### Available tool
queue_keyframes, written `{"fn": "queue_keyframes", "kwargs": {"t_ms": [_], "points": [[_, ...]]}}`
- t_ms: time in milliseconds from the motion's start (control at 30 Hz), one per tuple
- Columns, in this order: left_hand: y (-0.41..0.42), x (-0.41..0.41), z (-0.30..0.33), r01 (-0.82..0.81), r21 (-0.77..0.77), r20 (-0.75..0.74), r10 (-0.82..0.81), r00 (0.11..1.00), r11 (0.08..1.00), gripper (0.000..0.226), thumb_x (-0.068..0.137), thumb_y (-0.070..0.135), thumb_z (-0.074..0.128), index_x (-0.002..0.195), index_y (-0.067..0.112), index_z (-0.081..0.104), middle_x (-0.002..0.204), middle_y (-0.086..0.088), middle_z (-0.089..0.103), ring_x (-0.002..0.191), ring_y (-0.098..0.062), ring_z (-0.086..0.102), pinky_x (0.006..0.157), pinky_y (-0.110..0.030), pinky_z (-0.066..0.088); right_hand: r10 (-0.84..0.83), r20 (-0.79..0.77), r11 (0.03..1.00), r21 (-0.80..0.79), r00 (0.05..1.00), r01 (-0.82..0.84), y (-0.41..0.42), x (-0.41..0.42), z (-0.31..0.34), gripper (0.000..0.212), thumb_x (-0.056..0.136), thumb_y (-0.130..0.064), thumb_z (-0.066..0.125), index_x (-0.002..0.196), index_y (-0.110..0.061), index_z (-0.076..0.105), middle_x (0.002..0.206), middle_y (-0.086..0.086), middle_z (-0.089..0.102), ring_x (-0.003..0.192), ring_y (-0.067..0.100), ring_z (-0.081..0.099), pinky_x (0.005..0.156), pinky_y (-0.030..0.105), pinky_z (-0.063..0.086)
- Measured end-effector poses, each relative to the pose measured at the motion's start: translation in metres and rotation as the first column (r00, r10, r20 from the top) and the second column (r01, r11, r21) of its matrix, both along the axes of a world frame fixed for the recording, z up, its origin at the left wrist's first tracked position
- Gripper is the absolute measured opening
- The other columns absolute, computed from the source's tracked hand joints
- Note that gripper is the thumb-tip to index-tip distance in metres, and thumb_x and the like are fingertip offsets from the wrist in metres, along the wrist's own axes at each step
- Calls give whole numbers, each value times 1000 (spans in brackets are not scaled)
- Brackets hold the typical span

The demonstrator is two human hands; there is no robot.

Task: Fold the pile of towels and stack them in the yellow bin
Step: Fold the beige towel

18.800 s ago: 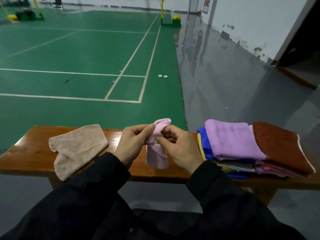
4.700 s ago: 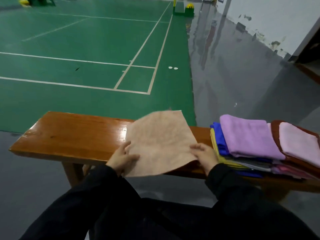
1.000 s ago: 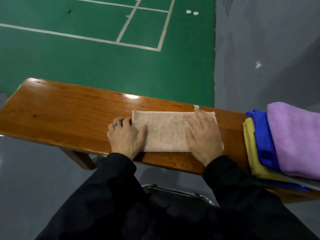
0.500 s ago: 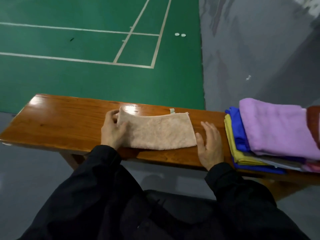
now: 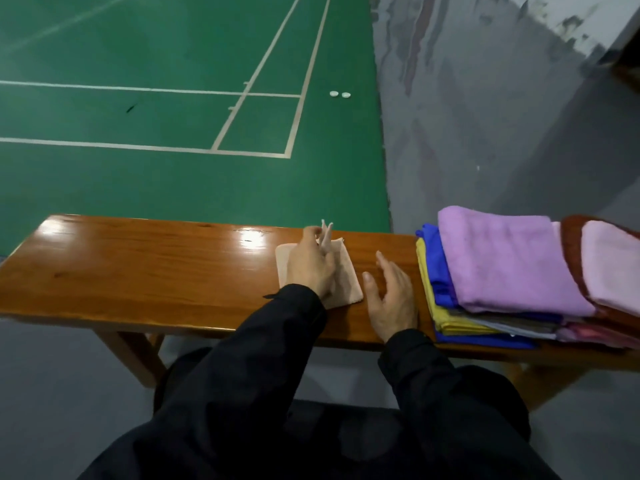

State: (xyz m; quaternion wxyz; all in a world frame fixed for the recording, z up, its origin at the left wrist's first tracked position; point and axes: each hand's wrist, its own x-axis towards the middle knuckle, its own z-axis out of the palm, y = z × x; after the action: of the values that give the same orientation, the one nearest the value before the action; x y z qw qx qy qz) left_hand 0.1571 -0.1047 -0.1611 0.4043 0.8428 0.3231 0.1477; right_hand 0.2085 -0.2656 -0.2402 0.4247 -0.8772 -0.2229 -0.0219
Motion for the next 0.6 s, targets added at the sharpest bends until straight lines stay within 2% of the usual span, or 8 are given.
{"fn": "queue_keyframes", "kwargs": {"t_ms": [100, 167, 233, 300, 400, 467, 533, 600], "points": [[-20, 8, -14, 126, 8, -61, -125, 990, 992, 45, 96, 29, 63, 137, 15, 51, 117, -7, 70, 101, -22, 68, 88, -35, 56, -8, -7, 1000, -12, 1000, 8, 0, 1, -1, 70, 97, -65, 34, 148, -21, 51, 149, 4, 54, 138, 25, 47, 113, 48, 41], [-26, 6, -20, 254, 24, -82, -251, 965, 967, 51, 96, 39, 63, 139, 14, 53, 119, -5, 70, 99, -16, 67, 86, -29, 55, -15, 4, 1000, -10, 1000, 15, -1, 2, -1, 69, 98, -65, 34, 147, -21, 52, 148, 4, 56, 136, 24, 49, 112, 47, 42], [-24, -5, -20, 275, -24, 44, -273, 961, 961, 47, 98, 39, 61, 136, 12, 56, 117, -2, 68, 99, -12, 65, 87, -32, 57, 4, 33, 999, -36, 999, -3, -1, 3, -2, 66, 99, -63, 34, 146, -20, 54, 146, 4, 57, 135, 24, 50, 111, 46, 42], [-14, -21, -25, 165, 6, 164, -164, 973, 986, 36, 99, 30, 59, 130, 11, 59, 120, -2, 64, 108, -14, 61, 95, -39, 55, 78, 97, 989, -131, 992, -65, 0, 2, -4, 62, 101, -62, 34, 142, -23, 58, 144, 2, 58, 134, 23, 50, 111, 47, 42], [6, -46, -41, -74, 81, 68, 68, 995, 994, 38, 99, 30, 57, 133, 12, 54, 131, -7, 52, 122, -21, 48, 107, -43, 44, 195, 168, 924, -361, 966, -123, 4, -1, -7, 50, 102, -57, 37, 140, -34, 60, 150, -1, 53, 138, 22, 45, 115, 44, 37], [10, -59, -49, -111, -19, -16, 111, 994, 994, 51, 97, 38, 60, 139, 13, 48, 129, -1, 45, 124, -23, 48, 107, -42, 44, 219, 151, 885, -446, 964, -131, 7, -1, -7, 48, 104, -55, 34, 144, -37, 55, 156, -2, 47, 143, 21, 40, 118, 42, 31], [8, -64, -49, -93, -79, -16, 92, 996, 992, 59, 94, 43, 64, 142, 16, 44, 123, 7, 40, 120, -16, 49, 103, -36, 45, 232, 136, 859, -494, 963, -137, 9, -1, -7, 50, 106, -54, 27, 149, -39, 47, 160, -2, 41, 147, 21, 35, 121, 42, 26], [9, -59, -45, -112, -107, -5, 112, 994, 988, 65, 89, 43, 69, 142, 19, 42, 121, 10, 44, 116, -12, 50, 99, -34, 47, 255, 130, 816, -560, 958, -142, 10, 0, -7, 52, 107, -55, 20, 154, -42, 37, 165, -3, 34, 151, 21, 28, 123, 43, 22]]}}
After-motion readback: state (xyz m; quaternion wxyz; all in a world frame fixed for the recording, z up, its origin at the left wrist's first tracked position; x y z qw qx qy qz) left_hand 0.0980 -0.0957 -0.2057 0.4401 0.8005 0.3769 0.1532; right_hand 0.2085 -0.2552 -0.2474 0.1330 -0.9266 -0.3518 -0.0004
